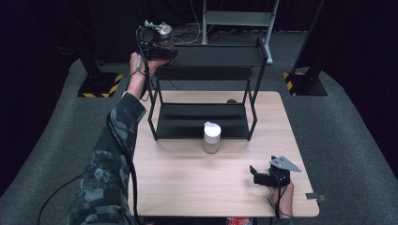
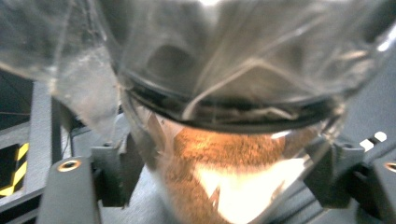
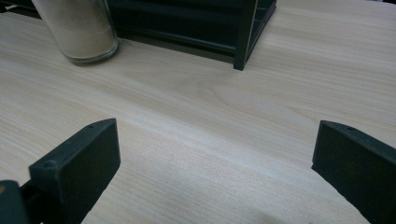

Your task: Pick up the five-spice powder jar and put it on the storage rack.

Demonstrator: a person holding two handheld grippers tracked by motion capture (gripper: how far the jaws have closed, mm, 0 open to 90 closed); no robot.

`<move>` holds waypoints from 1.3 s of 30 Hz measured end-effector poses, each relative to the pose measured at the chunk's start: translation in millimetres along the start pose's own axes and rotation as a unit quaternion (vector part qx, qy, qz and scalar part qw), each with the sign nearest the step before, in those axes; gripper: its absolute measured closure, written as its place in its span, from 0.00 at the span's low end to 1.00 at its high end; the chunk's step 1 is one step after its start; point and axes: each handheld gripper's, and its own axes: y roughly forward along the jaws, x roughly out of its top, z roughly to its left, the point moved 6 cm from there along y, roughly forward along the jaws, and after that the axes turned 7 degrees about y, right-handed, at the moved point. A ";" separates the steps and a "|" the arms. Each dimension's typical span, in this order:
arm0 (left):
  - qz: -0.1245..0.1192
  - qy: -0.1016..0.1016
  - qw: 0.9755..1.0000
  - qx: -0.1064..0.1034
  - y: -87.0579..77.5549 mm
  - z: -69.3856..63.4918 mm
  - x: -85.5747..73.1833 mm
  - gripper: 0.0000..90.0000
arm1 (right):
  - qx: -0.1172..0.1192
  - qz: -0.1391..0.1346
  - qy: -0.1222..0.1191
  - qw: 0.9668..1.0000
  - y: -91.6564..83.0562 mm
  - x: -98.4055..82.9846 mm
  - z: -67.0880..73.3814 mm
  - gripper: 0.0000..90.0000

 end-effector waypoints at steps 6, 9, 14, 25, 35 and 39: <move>0.025 0.021 0.999 -0.013 -16.9 1.6 5.5 0.09 | -0.001 0.000 -0.001 1.000 0.2 0.1 0.3 0.00; 0.032 0.029 0.999 -0.015 -21.9 0.1 5.5 0.05 | -0.001 0.001 -0.001 1.000 0.3 0.2 0.4 0.00; 0.037 0.052 0.998 -0.022 -34.5 -4.7 2.1 0.01 | -0.004 0.002 -0.002 1.000 0.5 0.5 0.9 0.00; 0.050 0.111 0.993 -0.006 -61.4 -23.5 -20.6 0.00 | -0.006 0.000 0.000 1.000 0.5 0.1 1.3 0.00; 0.052 0.156 0.986 -0.015 -73.0 -42.8 -68.0 0.00 | -0.007 0.001 0.001 1.000 0.4 0.2 1.6 0.00; 0.066 0.167 0.984 -0.016 -70.1 -50.4 -96.5 0.00 | -0.007 0.002 0.000 1.000 0.5 0.3 1.7 0.00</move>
